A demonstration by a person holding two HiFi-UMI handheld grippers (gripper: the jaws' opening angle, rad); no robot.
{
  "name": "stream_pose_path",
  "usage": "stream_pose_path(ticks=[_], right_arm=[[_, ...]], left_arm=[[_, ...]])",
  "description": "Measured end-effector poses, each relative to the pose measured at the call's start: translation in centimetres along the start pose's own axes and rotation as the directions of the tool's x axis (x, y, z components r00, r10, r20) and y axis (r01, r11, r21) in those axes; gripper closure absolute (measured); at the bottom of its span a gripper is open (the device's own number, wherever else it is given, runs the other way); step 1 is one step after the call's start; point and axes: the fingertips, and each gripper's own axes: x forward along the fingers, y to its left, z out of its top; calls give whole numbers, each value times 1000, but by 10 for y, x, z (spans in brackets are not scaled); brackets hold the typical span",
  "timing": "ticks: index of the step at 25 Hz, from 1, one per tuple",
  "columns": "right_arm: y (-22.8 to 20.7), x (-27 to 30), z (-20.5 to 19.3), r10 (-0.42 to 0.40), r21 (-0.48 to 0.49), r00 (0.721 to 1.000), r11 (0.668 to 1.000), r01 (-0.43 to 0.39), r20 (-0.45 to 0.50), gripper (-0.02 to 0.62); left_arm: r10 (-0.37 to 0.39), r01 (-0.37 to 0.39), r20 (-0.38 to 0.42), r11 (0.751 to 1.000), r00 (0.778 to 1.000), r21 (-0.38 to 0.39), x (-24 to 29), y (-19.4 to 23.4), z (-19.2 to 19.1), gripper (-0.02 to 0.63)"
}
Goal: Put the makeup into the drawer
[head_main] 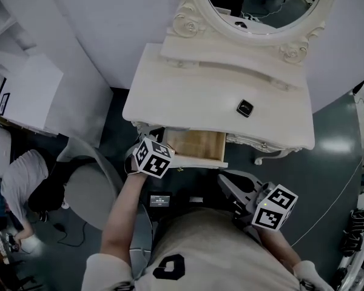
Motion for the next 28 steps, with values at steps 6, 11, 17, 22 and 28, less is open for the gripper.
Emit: stream_pose_path(ticks=[6,11,17,22,28], right_arm=[[-23,16,8,26,25,999,999,-25,-48,569],[-39,27,8,50,63,995,997,-44,-83,569],[-55,30,3,63,96,992,994,-53,-108,569],[-66,26,1,42,112,993,993,-30,-110,569],[-69,20,-1,26,112,994,994,-14,-107,569]], left_arm=[[-35,33,-62,999,997,-38,24,-10,-17,554],[-41,36,-103,998,994,-47,39,-10,-23,554],[-10,1,-128,997,992,-74,52,-24,-24,554],[-73,64,-191,997,979,-49,71,-69,-40,552],[-207,216,-232,976,950,15,79,-124,-43,552]])
